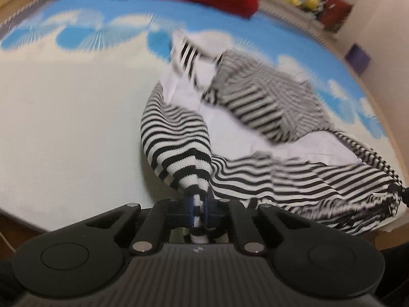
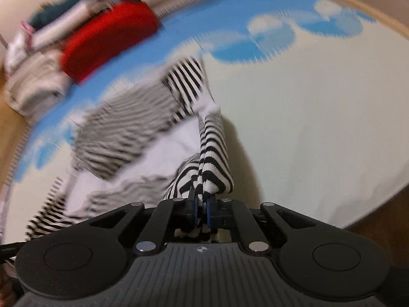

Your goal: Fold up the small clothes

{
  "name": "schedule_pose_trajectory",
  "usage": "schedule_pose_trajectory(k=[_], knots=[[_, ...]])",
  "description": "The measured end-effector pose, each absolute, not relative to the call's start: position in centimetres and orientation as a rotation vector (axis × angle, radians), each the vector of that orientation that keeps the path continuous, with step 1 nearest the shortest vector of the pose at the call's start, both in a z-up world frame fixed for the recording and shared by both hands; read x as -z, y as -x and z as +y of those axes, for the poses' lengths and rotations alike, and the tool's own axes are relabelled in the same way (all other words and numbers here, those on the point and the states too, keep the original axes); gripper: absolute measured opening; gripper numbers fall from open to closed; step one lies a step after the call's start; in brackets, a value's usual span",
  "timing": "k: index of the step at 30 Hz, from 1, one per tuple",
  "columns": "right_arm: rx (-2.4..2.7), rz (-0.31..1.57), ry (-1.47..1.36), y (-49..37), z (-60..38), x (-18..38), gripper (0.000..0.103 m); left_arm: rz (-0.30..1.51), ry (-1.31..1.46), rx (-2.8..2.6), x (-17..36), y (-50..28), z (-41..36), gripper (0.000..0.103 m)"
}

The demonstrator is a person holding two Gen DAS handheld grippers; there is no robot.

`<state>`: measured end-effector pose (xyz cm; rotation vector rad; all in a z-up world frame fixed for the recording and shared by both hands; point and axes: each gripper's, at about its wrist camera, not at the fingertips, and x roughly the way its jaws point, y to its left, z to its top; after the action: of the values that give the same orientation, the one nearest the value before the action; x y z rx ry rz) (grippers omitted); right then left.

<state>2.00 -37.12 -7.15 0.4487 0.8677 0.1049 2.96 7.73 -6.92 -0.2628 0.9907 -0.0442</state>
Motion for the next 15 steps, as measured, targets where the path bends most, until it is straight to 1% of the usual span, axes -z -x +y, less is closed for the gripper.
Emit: schedule_pose_trajectory(k=[6,9,12,15], knots=[[-0.201,0.771,-0.542,2.6,-39.7,0.4,0.005,0.94,0.28,0.18,-0.5,1.0,9.2,0.007],[-0.237,0.75,-0.545,5.8,-40.4,-2.3,0.005,0.94,0.347,0.239,-2.9,2.4,10.4,0.007],[-0.234,0.765,-0.554,6.5,-40.9,-2.9,0.005,0.968,0.395,0.26,-2.9,0.8,11.0,0.008],[-0.228,0.809,-0.567,3.6,-40.8,-1.6,0.005,1.001,0.397,0.247,-0.7,-4.1,10.9,0.008]])
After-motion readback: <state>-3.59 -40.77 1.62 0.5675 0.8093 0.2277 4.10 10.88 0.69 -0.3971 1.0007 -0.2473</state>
